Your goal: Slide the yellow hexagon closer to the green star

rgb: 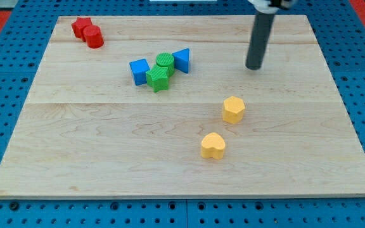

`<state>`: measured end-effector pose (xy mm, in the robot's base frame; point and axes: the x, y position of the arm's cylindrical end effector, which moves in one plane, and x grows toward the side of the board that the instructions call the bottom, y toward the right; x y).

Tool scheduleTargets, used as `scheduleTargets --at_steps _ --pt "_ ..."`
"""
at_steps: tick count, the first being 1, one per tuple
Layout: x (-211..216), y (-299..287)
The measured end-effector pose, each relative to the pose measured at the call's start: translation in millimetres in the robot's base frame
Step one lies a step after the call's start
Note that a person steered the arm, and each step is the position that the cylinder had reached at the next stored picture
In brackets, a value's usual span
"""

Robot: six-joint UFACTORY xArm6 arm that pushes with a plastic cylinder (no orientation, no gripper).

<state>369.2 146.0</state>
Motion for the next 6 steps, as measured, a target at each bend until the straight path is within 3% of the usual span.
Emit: scheduleTargets --at_steps 2,4,6 --pt "103 -9" --pt "97 -77" --pt "60 -83"
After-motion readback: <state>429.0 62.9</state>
